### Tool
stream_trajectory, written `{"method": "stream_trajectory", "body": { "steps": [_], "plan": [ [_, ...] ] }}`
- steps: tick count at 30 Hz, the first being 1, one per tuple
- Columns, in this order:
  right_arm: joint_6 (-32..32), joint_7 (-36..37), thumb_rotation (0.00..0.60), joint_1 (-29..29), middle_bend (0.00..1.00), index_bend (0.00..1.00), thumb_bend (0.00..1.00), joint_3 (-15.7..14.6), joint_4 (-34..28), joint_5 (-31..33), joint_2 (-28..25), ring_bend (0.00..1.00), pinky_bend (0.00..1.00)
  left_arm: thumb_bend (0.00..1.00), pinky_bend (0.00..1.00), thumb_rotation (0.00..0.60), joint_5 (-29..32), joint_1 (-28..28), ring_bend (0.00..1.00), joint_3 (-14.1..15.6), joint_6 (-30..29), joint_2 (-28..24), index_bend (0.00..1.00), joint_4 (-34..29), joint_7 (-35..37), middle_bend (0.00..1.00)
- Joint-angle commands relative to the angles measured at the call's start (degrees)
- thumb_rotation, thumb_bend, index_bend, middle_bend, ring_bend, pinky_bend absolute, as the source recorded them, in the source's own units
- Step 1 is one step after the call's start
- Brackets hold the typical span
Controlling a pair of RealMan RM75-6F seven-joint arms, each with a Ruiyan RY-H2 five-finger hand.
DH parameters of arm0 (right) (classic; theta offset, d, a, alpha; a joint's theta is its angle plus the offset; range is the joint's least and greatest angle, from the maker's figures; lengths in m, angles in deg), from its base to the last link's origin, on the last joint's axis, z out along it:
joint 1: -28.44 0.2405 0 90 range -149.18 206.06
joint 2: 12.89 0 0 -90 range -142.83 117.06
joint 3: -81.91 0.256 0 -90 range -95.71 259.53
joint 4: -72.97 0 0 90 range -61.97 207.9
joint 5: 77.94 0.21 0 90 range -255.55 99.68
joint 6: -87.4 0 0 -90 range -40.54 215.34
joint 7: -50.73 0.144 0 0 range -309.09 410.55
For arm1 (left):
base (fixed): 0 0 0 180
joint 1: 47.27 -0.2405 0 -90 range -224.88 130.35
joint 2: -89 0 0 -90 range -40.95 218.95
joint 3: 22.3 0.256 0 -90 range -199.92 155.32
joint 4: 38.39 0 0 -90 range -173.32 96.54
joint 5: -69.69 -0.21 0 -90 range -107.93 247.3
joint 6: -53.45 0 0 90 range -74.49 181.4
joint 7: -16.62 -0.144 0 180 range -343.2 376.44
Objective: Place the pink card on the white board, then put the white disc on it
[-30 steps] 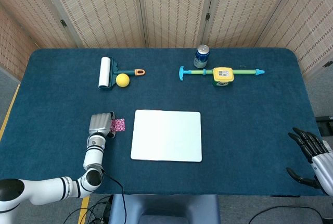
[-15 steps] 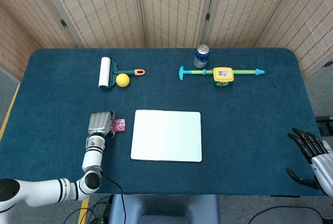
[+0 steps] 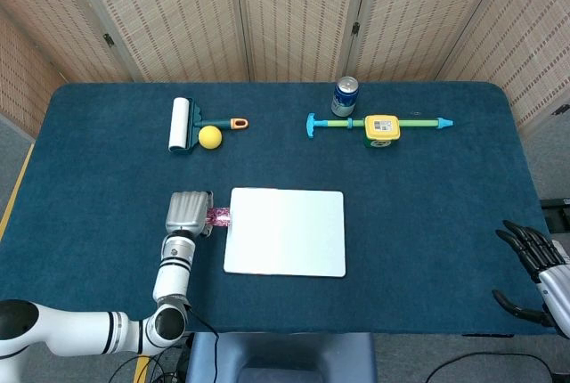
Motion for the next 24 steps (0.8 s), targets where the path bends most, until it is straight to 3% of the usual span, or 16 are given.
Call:
{"method": "stream_trajectory", "body": {
  "steps": [1, 12, 24],
  "plan": [
    [-0.4, 1.4, 0.600, 0.2, 0.00, 0.00, 0.20, -0.1, 0.9, -0.5, 0.0, 0.00, 0.00, 0.33, 1.00, 0.600, 0.1, 1.7, 1.00, -0.6, -2.7, 2.0, 0.46, -1.8, -2.6, 1.00],
    [-1.6, 5.2, 0.600, 0.8, 0.00, 0.00, 0.20, -1.5, 3.1, -3.9, 0.0, 0.00, 0.00, 0.33, 1.00, 0.600, 0.8, 8.0, 1.00, -3.2, -7.8, 11.8, 0.46, -0.2, -9.8, 1.00],
    [-2.6, 6.6, 0.600, 0.8, 0.00, 0.00, 0.20, -2.0, 4.3, -4.0, 0.1, 0.00, 0.00, 0.33, 1.00, 0.600, -1.1, 10.7, 1.00, -4.7, -4.0, 18.9, 0.45, 9.2, -9.6, 1.00]
  ]
}}
